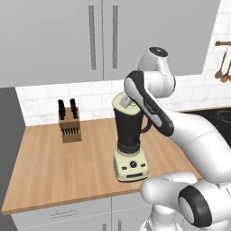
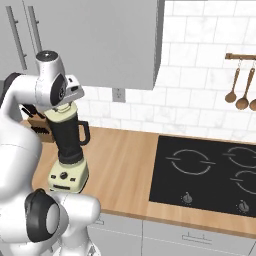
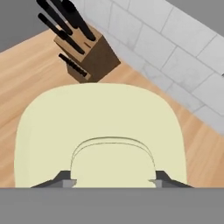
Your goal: Close the lid blender by securely placing the lid on top.
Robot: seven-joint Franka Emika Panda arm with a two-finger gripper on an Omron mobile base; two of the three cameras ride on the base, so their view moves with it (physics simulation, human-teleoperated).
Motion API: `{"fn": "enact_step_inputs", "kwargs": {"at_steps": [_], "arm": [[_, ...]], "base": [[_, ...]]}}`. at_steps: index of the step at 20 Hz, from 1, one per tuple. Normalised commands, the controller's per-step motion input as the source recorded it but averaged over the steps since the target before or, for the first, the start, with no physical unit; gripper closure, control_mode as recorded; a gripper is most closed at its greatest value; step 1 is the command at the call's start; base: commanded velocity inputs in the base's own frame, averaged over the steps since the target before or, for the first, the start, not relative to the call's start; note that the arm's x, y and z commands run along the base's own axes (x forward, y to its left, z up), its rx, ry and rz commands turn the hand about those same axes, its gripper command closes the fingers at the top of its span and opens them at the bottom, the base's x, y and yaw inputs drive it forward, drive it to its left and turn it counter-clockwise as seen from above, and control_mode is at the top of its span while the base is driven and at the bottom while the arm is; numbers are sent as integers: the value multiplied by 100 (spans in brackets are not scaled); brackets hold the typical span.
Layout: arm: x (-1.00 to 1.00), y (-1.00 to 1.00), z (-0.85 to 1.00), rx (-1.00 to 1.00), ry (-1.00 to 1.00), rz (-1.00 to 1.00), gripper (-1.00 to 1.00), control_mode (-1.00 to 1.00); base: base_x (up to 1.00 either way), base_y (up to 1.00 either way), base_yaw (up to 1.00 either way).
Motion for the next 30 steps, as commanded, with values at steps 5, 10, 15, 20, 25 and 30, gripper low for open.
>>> {"fn": "enact_step_inputs", "kwargs": {"at_steps": [5, 10, 15, 20, 25, 30], "arm": [[0, 0, 0, 0, 13, -3, 100, -100], [-6, 0, 0, 0, 17, 0, 100, -100], [-2, 0, 0, 0, 14, 0, 100, -100], [0, 0, 10, 0, 4, 0, 100, -100], [-1, 0, 15, 0, 1, 0, 100, -100], [-17, 0, 3, 0, 3, 0, 100, -100]], "base": [[0, 0, 0], [0, 0, 0], [0, 0, 0], [0, 0, 0], [0, 0, 0], [0, 0, 0]]}}
